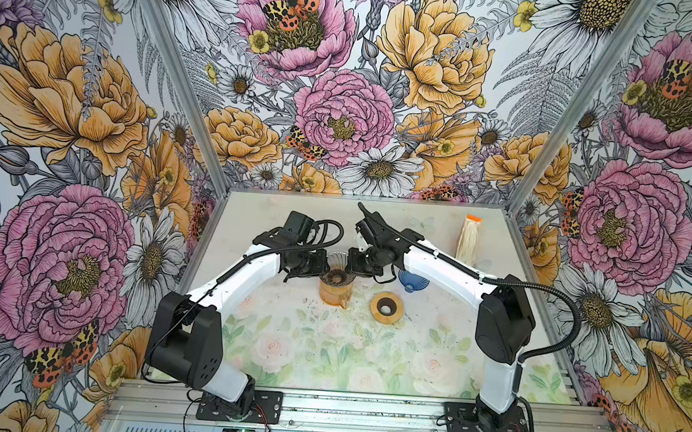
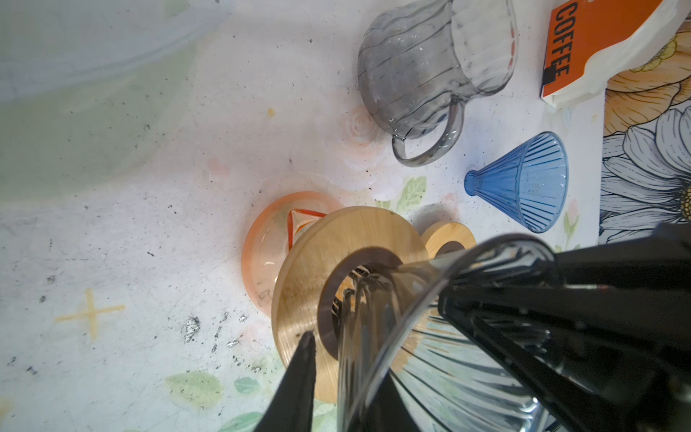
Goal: Place the coffee filter in the dripper
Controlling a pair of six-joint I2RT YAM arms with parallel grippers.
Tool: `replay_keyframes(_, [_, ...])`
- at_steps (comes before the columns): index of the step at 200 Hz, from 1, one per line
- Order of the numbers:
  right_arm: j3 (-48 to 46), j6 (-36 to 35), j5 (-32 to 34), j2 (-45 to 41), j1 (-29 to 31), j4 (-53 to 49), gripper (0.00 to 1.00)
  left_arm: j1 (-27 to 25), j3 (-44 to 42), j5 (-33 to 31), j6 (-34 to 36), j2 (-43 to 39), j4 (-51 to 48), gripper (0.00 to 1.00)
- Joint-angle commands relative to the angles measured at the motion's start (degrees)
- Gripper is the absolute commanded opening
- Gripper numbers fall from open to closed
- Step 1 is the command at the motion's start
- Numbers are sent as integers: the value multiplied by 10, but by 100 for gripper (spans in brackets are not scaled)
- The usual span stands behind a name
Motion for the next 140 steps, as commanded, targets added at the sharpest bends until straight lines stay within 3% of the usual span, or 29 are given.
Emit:
replay_keyframes(1, [16,2,10,13,2,-7,16,10,-14,-7,4,7,-4,22])
replay_keyframes(140, [3,6,7,24,-7,-7,15,15,-5,13,10,38,-4,21])
